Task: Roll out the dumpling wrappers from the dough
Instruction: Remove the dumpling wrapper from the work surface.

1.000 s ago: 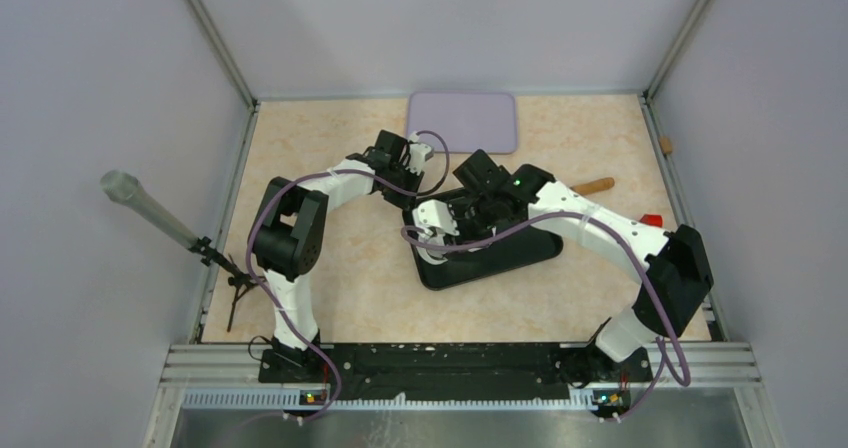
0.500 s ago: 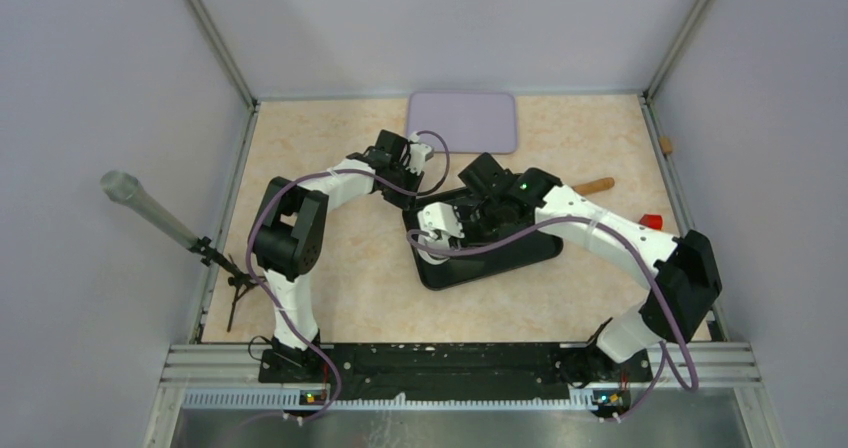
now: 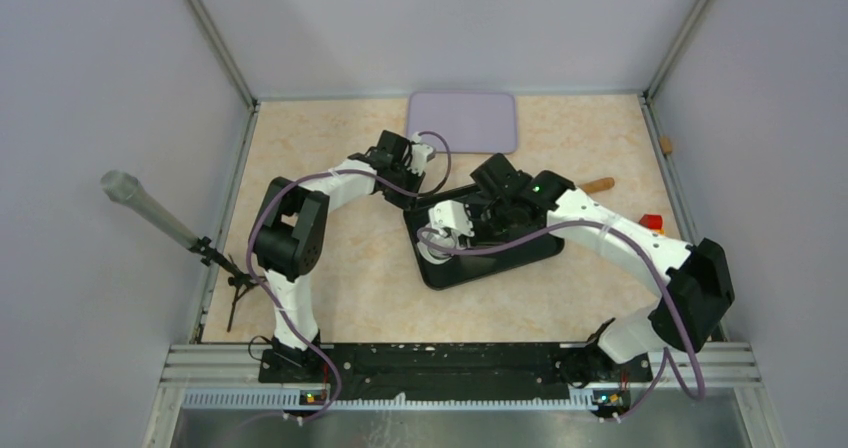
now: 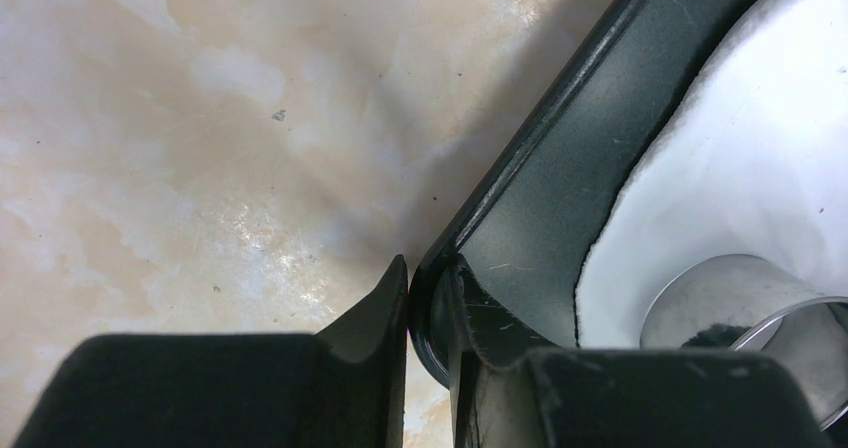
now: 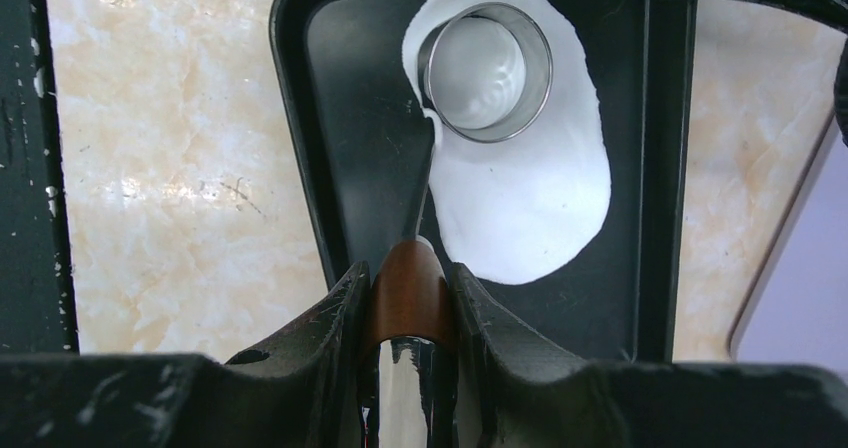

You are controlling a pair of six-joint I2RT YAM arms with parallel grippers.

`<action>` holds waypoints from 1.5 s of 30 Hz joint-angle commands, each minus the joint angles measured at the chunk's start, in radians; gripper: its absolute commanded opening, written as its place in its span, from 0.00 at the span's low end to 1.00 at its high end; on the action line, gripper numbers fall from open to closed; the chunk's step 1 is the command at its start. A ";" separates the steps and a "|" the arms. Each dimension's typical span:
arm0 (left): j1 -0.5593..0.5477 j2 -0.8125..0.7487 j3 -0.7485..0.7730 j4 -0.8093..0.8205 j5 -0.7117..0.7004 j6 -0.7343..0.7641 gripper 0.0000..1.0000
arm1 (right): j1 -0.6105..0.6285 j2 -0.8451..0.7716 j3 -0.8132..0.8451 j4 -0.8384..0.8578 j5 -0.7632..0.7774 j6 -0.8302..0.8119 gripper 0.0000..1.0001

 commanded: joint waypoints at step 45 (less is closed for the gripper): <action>-0.079 0.019 0.054 -0.064 0.039 0.118 0.00 | -0.095 0.012 0.003 0.307 0.360 -0.068 0.00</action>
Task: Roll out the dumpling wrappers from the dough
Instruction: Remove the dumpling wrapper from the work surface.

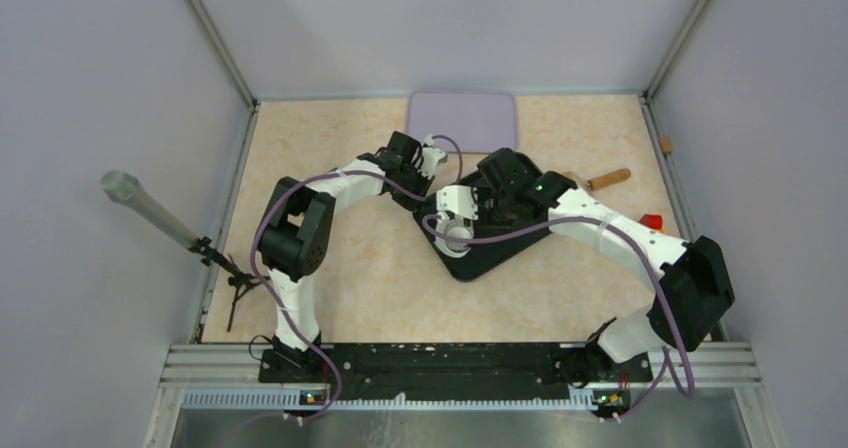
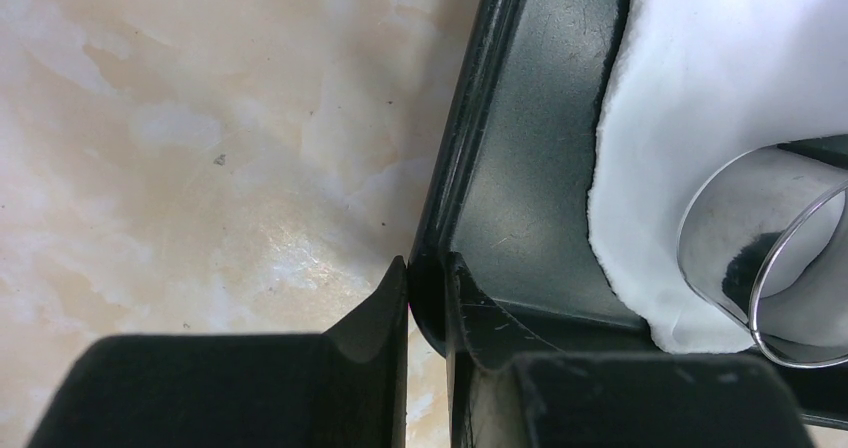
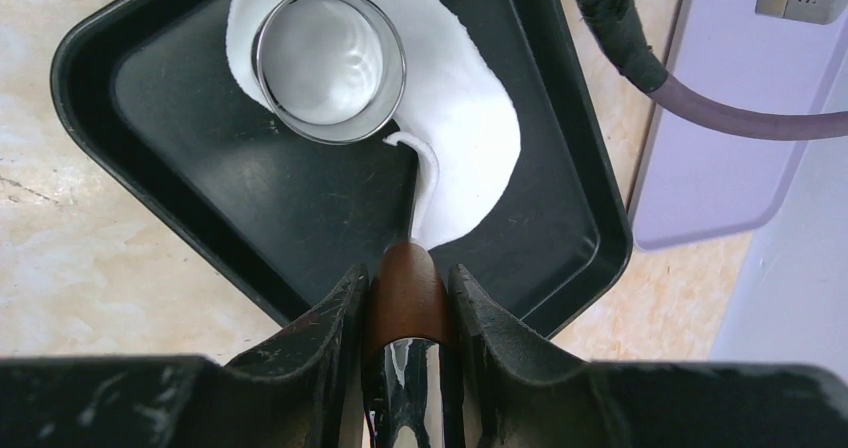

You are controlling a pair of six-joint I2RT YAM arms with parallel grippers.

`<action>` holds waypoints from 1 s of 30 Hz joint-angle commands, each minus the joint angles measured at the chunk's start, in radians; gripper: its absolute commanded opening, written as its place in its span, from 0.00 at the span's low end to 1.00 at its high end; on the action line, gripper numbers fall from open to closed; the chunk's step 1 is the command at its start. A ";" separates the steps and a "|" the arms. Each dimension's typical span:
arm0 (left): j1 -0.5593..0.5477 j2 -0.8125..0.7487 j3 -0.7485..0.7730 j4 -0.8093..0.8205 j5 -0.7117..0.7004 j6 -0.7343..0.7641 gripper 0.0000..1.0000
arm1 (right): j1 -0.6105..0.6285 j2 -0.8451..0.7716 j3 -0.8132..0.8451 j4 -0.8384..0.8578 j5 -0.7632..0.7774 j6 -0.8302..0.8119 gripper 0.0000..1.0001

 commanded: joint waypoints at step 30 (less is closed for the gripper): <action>-0.040 -0.017 0.011 -0.046 0.035 0.084 0.00 | -0.114 0.061 0.301 0.079 0.066 0.042 0.00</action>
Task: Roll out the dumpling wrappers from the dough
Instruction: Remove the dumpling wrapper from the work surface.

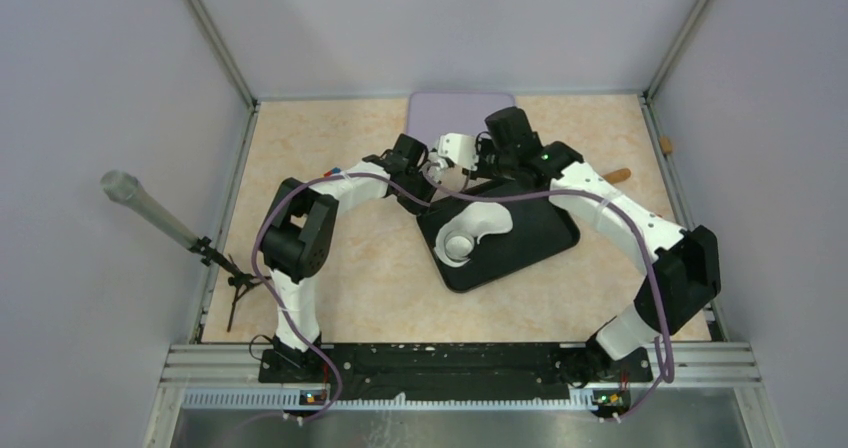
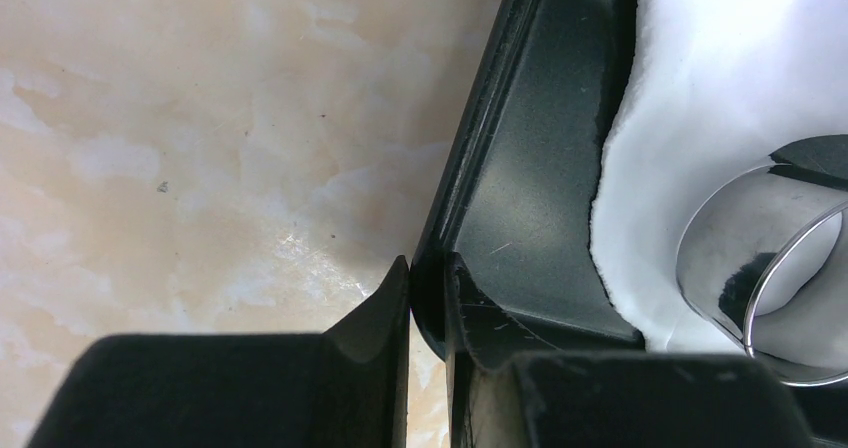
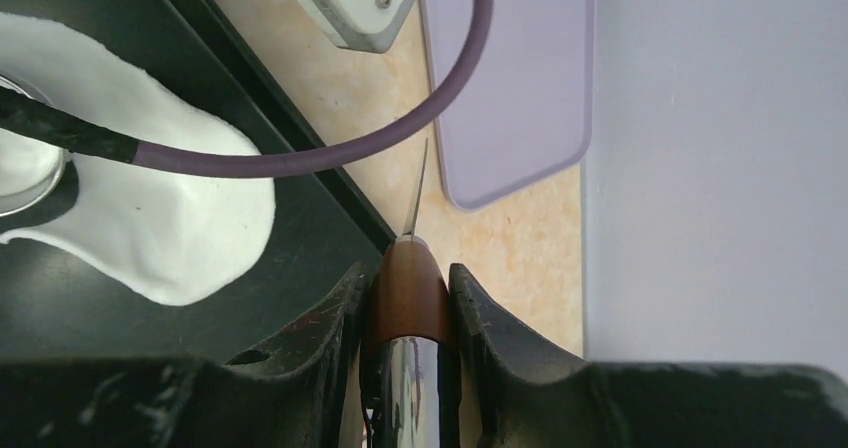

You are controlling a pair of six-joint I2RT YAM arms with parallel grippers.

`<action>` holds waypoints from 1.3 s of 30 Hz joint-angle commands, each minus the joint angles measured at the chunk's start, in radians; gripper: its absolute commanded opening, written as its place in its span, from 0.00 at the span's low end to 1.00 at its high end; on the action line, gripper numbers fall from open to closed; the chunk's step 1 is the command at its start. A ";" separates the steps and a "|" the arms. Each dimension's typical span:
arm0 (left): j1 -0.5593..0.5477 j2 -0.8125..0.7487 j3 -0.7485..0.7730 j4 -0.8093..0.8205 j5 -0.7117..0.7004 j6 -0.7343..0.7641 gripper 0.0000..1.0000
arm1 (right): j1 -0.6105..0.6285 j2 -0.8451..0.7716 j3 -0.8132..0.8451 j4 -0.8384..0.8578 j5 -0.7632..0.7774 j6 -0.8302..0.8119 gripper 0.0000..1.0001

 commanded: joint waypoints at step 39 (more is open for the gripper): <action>-0.003 0.008 0.024 -0.017 -0.023 -0.053 0.00 | 0.305 -0.047 0.130 -0.397 -0.287 0.281 0.00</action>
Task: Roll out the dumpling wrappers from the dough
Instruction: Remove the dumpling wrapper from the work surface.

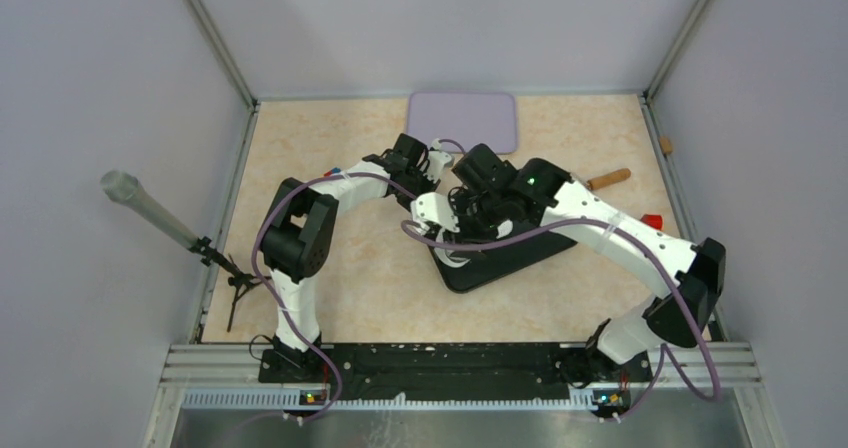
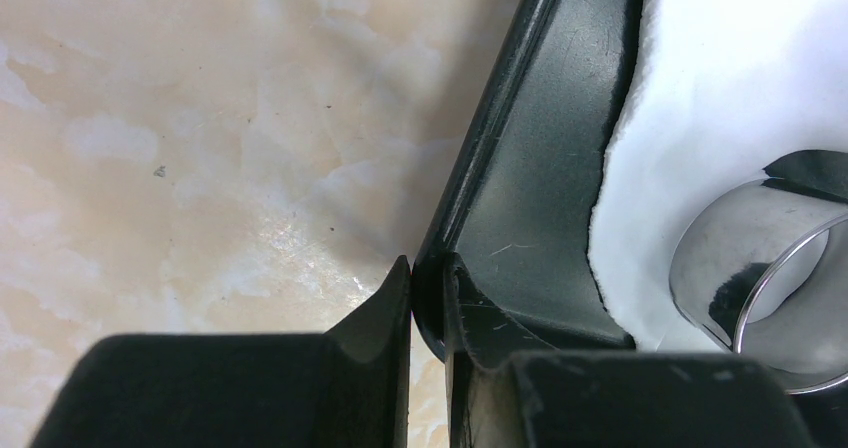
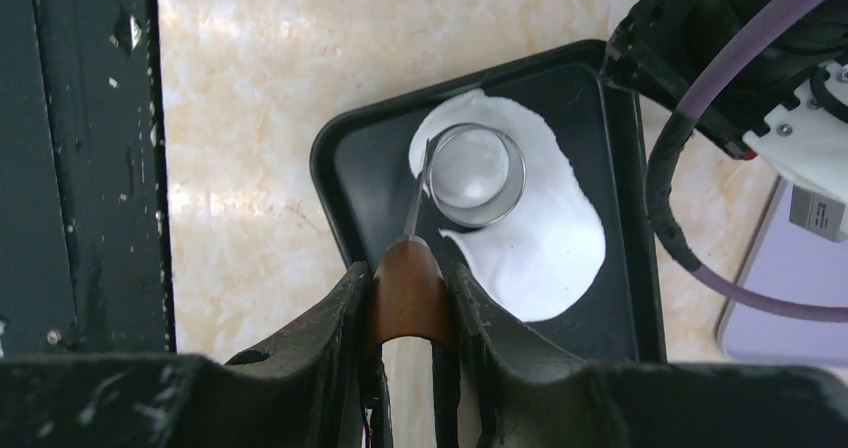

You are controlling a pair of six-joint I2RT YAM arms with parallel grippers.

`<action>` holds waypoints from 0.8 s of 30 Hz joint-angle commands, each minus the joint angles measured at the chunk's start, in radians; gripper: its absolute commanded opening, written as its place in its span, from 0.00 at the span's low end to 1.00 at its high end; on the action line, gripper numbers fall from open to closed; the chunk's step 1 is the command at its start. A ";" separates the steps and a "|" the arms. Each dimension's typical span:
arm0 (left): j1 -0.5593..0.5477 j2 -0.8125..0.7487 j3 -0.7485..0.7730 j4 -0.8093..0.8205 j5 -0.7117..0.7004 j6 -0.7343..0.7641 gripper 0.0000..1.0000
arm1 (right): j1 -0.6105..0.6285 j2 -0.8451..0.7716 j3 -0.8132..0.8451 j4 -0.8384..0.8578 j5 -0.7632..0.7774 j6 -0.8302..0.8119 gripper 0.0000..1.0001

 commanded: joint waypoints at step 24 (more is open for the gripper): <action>-0.004 0.009 0.015 -0.002 -0.018 0.001 0.00 | 0.074 0.087 -0.037 0.036 0.211 0.183 0.00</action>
